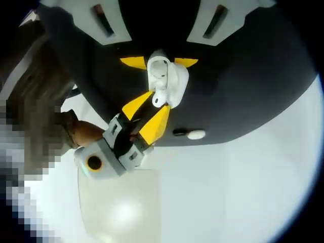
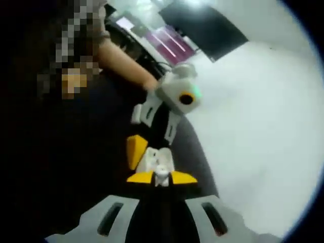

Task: Pick up three earphones and place each one into its charging case using tactile feedback, ensure that each earphone is properly inserted and securely positioned inside the case.

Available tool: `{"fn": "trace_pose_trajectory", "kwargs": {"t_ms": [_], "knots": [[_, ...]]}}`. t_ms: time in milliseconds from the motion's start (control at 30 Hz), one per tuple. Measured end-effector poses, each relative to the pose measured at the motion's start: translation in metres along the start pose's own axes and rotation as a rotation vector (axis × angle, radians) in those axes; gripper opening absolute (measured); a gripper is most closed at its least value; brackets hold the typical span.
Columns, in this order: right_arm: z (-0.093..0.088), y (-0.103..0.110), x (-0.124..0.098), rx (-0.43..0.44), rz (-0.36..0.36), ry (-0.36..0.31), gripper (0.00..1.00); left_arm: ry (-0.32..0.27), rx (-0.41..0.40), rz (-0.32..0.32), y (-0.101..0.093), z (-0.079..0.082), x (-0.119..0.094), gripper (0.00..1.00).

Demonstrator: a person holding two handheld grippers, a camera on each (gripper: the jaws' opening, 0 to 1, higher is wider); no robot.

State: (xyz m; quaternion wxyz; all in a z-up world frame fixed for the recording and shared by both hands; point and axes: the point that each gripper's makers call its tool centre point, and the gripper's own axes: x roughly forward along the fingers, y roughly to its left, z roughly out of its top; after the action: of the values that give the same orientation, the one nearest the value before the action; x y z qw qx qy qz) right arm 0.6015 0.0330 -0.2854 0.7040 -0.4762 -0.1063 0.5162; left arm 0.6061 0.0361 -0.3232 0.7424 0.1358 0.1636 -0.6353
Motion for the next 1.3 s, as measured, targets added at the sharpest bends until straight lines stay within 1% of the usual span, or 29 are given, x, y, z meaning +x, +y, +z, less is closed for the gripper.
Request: {"fn": "trace_pose_trajectory", "kwargs": {"t_ms": [167,267,333,500,567,600,633,700,733,767,800,833,867,900,933,967,1033,1133,1167,1233,1300], "knots": [[0.001,0.001,-0.001,0.03,0.006,-0.003,0.13,0.0,0.002,0.001,0.0,0.0,-0.001,0.14],[0.003,0.003,-0.003,0.071,0.014,-0.019,0.14,0.001,0.003,0.001,0.0,0.0,-0.001,0.14],[0.001,0.005,-0.004,0.085,0.026,-0.008,0.17,0.003,0.004,0.003,0.001,-0.001,-0.001,0.14],[-0.004,0.003,-0.008,0.093,0.027,0.005,0.18,0.001,0.0,0.001,0.001,-0.001,-0.001,0.14],[-0.003,0.001,-0.009,0.16,0.022,-0.033,0.2,0.0,0.0,0.001,0.002,-0.001,0.0,0.14],[-0.005,0.002,-0.009,0.201,0.029,-0.04,0.21,-0.001,-0.001,0.0,0.002,-0.001,0.0,0.14],[-0.01,0.005,-0.008,0.279,0.046,-0.042,0.23,-0.002,-0.002,-0.001,0.002,-0.001,0.0,0.14],[-0.022,0.011,-0.005,0.394,0.081,-0.036,0.26,-0.002,-0.001,-0.001,0.002,-0.001,0.0,0.14],[-0.027,0.015,-0.003,0.453,0.11,-0.034,0.27,-0.002,0.001,-0.001,0.002,-0.001,0.0,0.14],[-0.031,0.018,-0.001,0.486,0.126,-0.04,0.27,-0.003,0.004,-0.001,0.002,-0.001,0.0,0.14],[-0.029,0.016,0.001,0.532,0.118,-0.078,0.26,-0.004,0.009,-0.002,0.002,-0.001,0.0,0.14],[-0.027,0.016,0.001,0.565,0.138,-0.108,0.26,-0.004,0.013,-0.002,0.002,0.0,0.0,0.14],[-0.025,0.018,0.002,0.608,0.171,-0.117,0.26,-0.005,0.015,-0.002,0.002,0.0,-0.001,0.14],[-0.024,0.018,0.002,0.647,0.188,-0.128,0.26,-0.006,0.016,-0.003,0.003,0.0,-0.001,0.14],[-0.021,0.018,0.003,0.702,0.214,-0.156,0.26,-0.006,0.019,-0.003,0.003,0.0,-0.001,0.14],[-0.018,0.015,0.005,0.783,0.241,-0.191,0.26,-0.007,0.022,-0.002,0.003,0.0,-0.001,0.14],[-0.021,0.01,0.008,0.871,0.257,-0.209,0.25,-0.008,0.022,-0.002,0.002,0.0,-0.001,0.14],[-0.024,0.005,0.011,0.945,0.282,-0.215,0.24,-0.01,0.023,-0.003,0.002,0.0,-0.001,0.14],[-0.023,0.006,0.011,0.953,0.304,-0.218,0.24,-0.01,0.022,-0.003,0.002,0.0,-0.001,0.14],[-0.021,0.008,0.013,0.943,0.31,-0.221,0.22,-0.013,0.021,-0.005,0.002,0.0,-0.001,0.14],[-0.015,0.014,0.013,0.918,0.329,-0.233,0.18,-0.015,0.02,-0.007,0.002,0.0,-0.001,0.14]]}}
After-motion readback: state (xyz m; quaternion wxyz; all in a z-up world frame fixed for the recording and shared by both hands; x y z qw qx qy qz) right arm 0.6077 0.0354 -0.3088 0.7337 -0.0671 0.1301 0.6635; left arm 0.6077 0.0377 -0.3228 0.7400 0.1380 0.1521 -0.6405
